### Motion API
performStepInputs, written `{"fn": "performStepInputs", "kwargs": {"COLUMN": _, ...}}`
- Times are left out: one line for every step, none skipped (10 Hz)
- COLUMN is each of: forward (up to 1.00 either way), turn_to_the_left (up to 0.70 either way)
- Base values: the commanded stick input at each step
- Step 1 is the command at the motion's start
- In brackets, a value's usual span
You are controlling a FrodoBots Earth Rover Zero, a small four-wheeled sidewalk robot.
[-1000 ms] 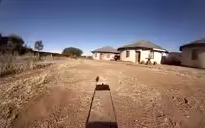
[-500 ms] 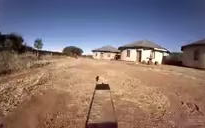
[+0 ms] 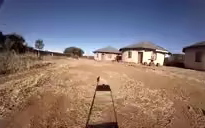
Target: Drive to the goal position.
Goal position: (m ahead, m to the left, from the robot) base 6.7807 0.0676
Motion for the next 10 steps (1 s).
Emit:
{"fn": "performStepInputs", "kwargs": {"forward": 0.50, "turn_to_the_left": 0.00}}
{"fn": "performStepInputs", "kwargs": {"forward": 0.50, "turn_to_the_left": 0.00}}
{"fn": "performStepInputs", "kwargs": {"forward": 0.50, "turn_to_the_left": 0.00}}
{"fn": "performStepInputs", "kwargs": {"forward": 0.50, "turn_to_the_left": 0.00}}
{"fn": "performStepInputs", "kwargs": {"forward": 0.50, "turn_to_the_left": 0.00}}
{"fn": "performStepInputs", "kwargs": {"forward": 0.50, "turn_to_the_left": 0.00}}
{"fn": "performStepInputs", "kwargs": {"forward": 0.50, "turn_to_the_left": 0.00}}
{"fn": "performStepInputs", "kwargs": {"forward": 0.50, "turn_to_the_left": 0.00}}
{"fn": "performStepInputs", "kwargs": {"forward": 0.50, "turn_to_the_left": 0.00}}
{"fn": "performStepInputs", "kwargs": {"forward": 0.50, "turn_to_the_left": 0.00}}
